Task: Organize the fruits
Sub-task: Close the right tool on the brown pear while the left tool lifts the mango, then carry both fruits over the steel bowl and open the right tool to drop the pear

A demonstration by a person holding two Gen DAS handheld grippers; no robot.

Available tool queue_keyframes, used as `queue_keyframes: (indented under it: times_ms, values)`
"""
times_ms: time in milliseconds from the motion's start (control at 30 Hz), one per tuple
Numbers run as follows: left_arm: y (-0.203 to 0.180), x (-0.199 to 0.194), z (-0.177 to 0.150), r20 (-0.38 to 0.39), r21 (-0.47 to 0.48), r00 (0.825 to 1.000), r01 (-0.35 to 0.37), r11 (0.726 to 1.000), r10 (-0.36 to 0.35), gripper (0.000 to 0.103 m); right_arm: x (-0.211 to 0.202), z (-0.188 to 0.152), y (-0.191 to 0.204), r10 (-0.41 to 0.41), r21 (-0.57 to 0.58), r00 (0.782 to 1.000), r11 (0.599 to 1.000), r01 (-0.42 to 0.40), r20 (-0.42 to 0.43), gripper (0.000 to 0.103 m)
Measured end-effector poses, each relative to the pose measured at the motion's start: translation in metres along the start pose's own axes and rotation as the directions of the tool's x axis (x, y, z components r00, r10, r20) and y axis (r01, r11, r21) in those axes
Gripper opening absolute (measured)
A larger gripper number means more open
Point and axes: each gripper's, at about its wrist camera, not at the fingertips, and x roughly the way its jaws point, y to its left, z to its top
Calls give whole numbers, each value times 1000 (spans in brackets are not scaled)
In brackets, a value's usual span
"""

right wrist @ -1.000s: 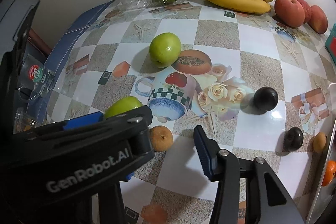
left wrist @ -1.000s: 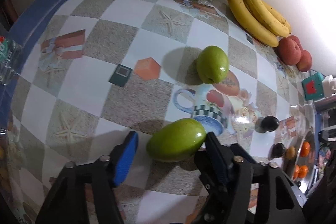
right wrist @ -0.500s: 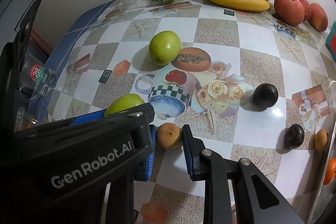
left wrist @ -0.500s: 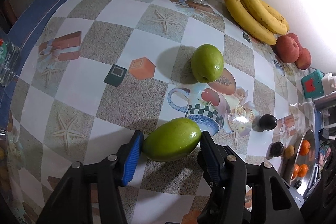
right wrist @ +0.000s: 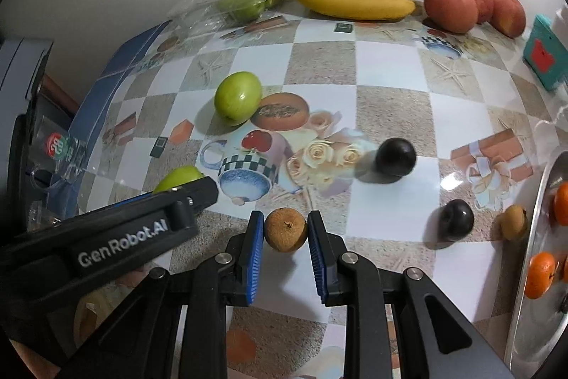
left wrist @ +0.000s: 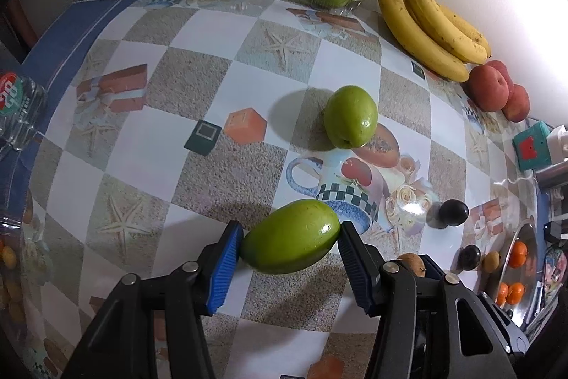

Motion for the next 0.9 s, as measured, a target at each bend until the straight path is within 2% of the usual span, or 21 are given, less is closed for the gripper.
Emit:
queue_keyframes:
  times_ms: [167, 600, 900]
  values:
    - [-4, -12, 2, 28, 4, 1000, -4, 1000, 4, 59, -11, 3, -9, 3, 36, 1000, 999, -4, 19, 26]
    - [-31, -51, 3, 123, 73, 992, -13, 997, 4, 58, -55, 5, -45, -48, 156, 998, 987, 41, 38, 26]
    - [-67, -62, -3, 158, 160, 987, -47, 986, 22, 58, -84, 3, -79, -57, 235, 995, 971, 38, 76, 26]
